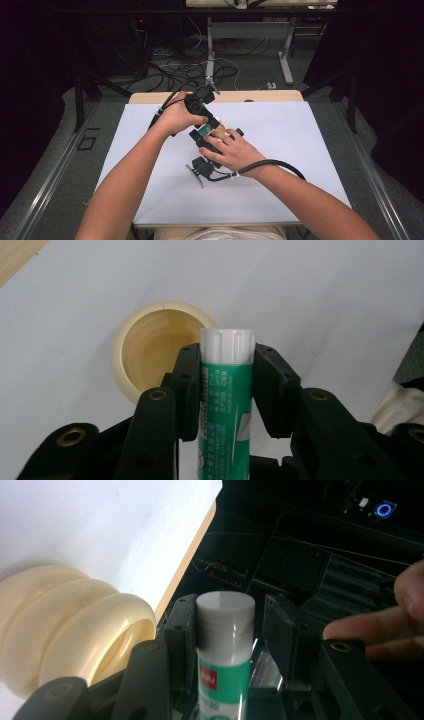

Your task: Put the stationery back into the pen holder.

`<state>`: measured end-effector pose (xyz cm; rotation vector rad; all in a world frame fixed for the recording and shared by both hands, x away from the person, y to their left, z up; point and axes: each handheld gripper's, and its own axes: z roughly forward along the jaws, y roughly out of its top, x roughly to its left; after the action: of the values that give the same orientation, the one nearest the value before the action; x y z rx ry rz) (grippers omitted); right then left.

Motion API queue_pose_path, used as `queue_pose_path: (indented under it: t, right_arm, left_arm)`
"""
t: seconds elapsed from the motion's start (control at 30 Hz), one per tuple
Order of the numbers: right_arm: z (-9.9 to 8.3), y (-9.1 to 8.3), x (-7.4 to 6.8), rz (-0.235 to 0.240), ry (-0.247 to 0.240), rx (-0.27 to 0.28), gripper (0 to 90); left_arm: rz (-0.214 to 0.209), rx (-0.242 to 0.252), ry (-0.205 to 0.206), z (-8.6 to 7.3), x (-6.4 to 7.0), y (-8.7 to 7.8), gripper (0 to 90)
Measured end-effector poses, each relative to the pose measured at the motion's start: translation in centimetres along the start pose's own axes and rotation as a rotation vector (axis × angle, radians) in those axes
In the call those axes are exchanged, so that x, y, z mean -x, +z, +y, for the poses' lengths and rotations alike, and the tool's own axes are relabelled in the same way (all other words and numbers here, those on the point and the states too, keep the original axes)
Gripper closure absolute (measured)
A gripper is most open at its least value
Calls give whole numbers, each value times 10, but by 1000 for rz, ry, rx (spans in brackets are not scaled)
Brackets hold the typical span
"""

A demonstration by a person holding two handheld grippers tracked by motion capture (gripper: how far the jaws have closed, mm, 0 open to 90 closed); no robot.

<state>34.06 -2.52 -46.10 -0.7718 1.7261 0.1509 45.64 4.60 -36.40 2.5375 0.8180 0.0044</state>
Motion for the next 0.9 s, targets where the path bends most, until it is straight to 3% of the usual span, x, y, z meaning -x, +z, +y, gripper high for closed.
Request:
queue_pose_path:
  t: [0.03,0.07,0.13,0.2,0.23,0.33,0.57,0.67,0.9]
  right_arm:
    - [0,2,-1,-8,-12,6,613]
    - [1,2,1,33,-28,-5,639]
    - [2,6,-1,-103,-58,44,644]
    - [3,5,1,37,-17,-4,646]
    - [3,5,2,48,-27,-7,647]
    - [4,6,2,36,-46,-3,648]
    - [3,4,0,41,-33,-21,649]
    - [3,5,0,14,-53,6,650]
    - [4,4,1,17,-36,17,650]
  left_arm:
    - [4,-1,-1,0,0,0,659]
    - [6,-5,-2,0,-1,0,659]
    - [6,-4,-10,-1,-3,0,659]
    - [5,1,-13,-2,-4,-1,659]
    - [7,4,-14,-2,-4,-1,658]
    - [6,9,-16,-2,-4,-2,657]
    - [-2,29,-25,-3,-4,-2,647]
    - [-3,62,-16,-3,-4,-2,609]
    - [29,141,-27,-8,-8,-7,516]
